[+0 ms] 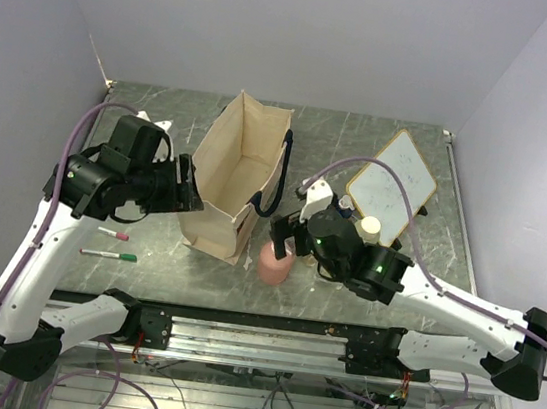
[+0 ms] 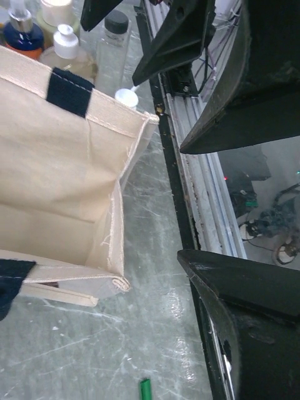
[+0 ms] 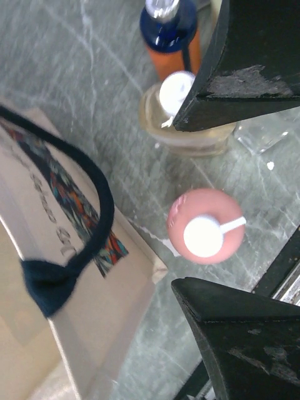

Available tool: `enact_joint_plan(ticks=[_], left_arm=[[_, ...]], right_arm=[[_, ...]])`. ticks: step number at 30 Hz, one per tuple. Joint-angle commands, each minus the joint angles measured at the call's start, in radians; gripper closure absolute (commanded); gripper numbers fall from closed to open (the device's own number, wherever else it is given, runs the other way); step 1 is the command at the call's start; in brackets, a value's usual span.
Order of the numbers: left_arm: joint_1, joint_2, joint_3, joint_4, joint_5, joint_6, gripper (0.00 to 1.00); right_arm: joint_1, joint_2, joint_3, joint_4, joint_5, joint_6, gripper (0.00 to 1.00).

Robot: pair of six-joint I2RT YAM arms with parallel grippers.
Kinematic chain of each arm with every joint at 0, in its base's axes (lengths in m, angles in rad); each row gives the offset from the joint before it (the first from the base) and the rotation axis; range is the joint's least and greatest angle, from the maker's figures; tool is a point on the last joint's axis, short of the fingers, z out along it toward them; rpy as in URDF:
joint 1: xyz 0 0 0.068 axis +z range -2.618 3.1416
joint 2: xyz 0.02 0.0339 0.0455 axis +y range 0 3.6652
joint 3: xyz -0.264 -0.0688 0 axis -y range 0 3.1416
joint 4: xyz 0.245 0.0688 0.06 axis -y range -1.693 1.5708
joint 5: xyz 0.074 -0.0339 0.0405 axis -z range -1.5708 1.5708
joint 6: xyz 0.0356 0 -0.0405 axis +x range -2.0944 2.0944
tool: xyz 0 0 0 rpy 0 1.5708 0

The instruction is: Take the personal care products out of the canvas bag

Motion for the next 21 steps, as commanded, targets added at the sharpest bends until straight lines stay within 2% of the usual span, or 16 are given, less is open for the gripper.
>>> enact_joint_plan(ticks=[1,7,13,15,18,21], left_arm=[[0.002,-0.010,0.111,0.017,-0.074,-0.009,0.27],[0.002,0.031,0.299,0.041,-0.150,0.004,0.27],[0.002,0.077,0.580,0.022,-0.234,0.047,0.26],[0.002,0.075,0.636,0.033,-0.243,0.048,0.25],[0.002,0.058,0.683,0.055,-0.253,0.049,0.24],[0.002,0.035,0.684,0.077,-0.276,0.054,0.22]], right_arm=[[0.003,-0.010,0.171,-0.240,0.262,0.148,0.00],[0.003,0.013,0.472,-0.467,0.410,0.149,0.00],[0.003,0.119,0.900,-0.846,0.525,0.250,0.00],[0.003,0.148,1.019,-0.917,0.545,0.263,0.00],[0.003,0.160,1.133,-0.936,0.550,0.268,0.00],[0.003,0.121,1.129,-0.861,0.538,0.241,0.00]])
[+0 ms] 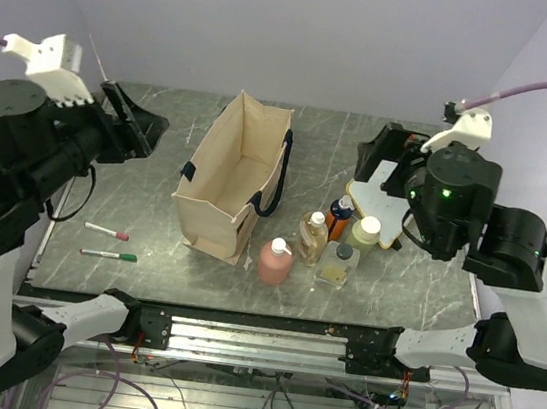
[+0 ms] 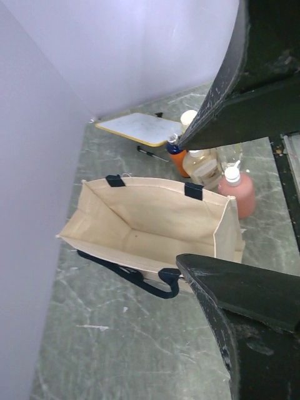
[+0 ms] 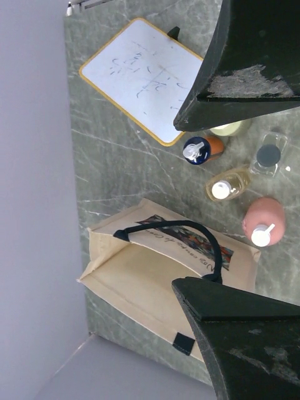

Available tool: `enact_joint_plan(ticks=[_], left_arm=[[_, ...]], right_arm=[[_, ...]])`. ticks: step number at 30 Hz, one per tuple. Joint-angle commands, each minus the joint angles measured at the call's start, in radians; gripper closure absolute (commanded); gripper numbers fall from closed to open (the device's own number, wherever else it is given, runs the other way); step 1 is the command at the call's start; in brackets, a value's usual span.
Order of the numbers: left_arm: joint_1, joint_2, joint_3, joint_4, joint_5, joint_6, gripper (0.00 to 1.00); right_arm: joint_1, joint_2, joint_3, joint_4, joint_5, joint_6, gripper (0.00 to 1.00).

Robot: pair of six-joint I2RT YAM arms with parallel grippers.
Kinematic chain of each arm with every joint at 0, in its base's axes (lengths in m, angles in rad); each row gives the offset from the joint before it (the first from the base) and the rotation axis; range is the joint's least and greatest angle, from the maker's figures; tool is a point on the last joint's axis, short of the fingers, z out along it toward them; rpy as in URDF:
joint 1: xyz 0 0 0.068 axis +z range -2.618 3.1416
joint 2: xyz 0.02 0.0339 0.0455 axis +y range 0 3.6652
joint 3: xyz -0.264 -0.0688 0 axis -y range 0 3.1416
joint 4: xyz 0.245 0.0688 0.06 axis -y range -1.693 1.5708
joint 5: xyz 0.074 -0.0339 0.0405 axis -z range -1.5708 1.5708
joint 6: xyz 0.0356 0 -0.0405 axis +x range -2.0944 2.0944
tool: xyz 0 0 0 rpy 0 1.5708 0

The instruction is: Take the personal care products out of the canvas bag

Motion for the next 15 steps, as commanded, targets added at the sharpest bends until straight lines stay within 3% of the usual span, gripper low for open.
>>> enact_joint_plan(ticks=[1,6,15], left_arm=[[0.002,-0.037,0.017,0.047,-0.065,0.024,0.21],[0.002,-0.061,-0.002,0.056,-0.093,0.047,0.20],[0.002,-0.063,-0.006,0.023,-0.104,0.049,0.20]], right_arm=[[0.003,-0.050,-0.008,-0.002,0.038,-0.005,0.00],[0.003,-0.107,-0.089,0.111,0.033,-0.022,0.00],[0.003,-0.067,-0.077,0.087,0.078,0.003,0.00]])
